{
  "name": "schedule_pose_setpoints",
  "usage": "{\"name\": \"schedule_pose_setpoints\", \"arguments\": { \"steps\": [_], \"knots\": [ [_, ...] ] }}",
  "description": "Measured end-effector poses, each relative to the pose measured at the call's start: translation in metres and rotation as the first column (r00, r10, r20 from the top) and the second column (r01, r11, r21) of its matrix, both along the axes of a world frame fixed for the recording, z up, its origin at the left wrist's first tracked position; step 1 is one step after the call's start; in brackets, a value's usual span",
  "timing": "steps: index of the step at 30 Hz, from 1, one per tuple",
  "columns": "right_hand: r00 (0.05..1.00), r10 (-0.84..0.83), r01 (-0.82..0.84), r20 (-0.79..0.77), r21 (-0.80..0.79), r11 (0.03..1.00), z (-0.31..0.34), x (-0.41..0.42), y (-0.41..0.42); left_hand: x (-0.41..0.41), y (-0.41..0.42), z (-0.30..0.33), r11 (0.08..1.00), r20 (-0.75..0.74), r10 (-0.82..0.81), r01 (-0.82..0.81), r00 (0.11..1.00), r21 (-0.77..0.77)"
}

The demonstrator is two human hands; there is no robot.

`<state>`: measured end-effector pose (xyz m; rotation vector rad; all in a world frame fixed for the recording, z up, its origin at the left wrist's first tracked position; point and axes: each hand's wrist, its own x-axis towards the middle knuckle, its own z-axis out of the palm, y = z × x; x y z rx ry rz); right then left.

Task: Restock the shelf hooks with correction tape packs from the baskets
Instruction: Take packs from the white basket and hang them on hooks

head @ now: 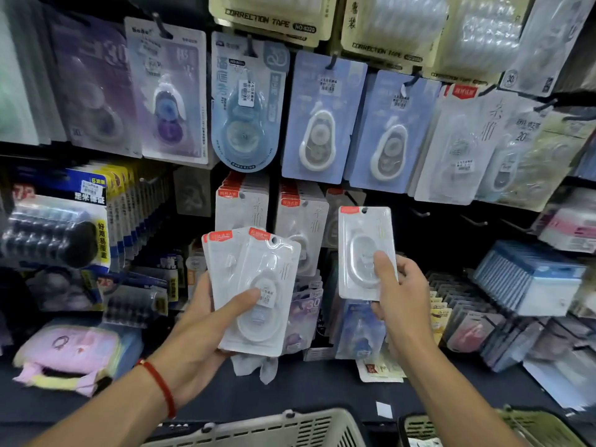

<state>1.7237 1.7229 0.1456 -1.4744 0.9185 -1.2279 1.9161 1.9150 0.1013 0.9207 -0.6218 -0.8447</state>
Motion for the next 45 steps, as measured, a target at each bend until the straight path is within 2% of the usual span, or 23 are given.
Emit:
{"name": "schedule_pose_setpoints", "arguments": {
  "steps": [3,8,11,13,15,20,23,28,31,34,37,45],
  "knots": [
    [0.998,0.060,-0.060,0.003,0.051,0.997,-0.001,0.004,-0.003,0.000,0.001,-0.001,1.000,0.004,-0.023,0.023,1.000,-0.017],
    [0.972,0.208,-0.151,-0.110,0.389,0.909,-0.020,0.006,0.003,-0.006,0.003,0.000,0.999,0.024,-0.025,0.026,0.999,-0.026],
    [0.899,0.377,-0.303,-0.225,0.303,0.904,-0.019,0.010,0.021,-0.010,0.003,0.001,1.000,0.036,0.011,-0.010,0.999,-0.024],
    [0.797,0.563,-0.516,-0.218,0.240,0.822,-0.015,0.014,0.038,-0.013,0.004,0.003,0.999,0.052,0.028,-0.026,0.998,-0.023],
    [0.709,0.659,-0.627,-0.251,0.205,0.752,-0.018,0.019,0.055,-0.016,0.004,0.005,0.999,0.062,0.030,-0.029,0.998,-0.029],
    [0.761,0.587,-0.585,-0.276,0.099,0.805,-0.031,0.025,0.065,-0.019,0.007,0.005,0.999,0.087,0.036,-0.032,0.996,-0.041],
    [0.822,0.550,-0.543,-0.144,0.089,0.835,-0.030,0.022,0.057,-0.015,0.009,0.004,0.999,0.105,0.027,-0.022,0.994,-0.046],
    [0.969,0.243,-0.243,0.046,-0.005,0.970,-0.020,0.015,0.035,-0.007,0.011,0.002,0.995,0.130,0.102,-0.103,0.986,0.002],
    [0.979,0.145,-0.140,0.142,-0.046,0.989,-0.012,0.009,0.019,-0.005,0.012,0.000,0.994,0.139,0.106,-0.109,0.985,0.012],
    [0.977,0.100,-0.101,0.188,-0.007,0.995,-0.011,0.005,0.007,-0.006,0.012,0.000,0.993,0.131,0.113,-0.116,0.985,0.016],
    [0.976,0.089,-0.096,0.199,0.024,0.995,-0.011,0.002,0.003,-0.006,0.012,-0.001,0.993,0.128,0.109,-0.113,0.986,0.027],
    [0.979,0.067,-0.066,0.194,-0.014,0.998,-0.008,0.000,0.004,-0.004,0.011,-0.003,0.995,0.131,0.090,-0.095,0.987,0.032]
  ]
}}
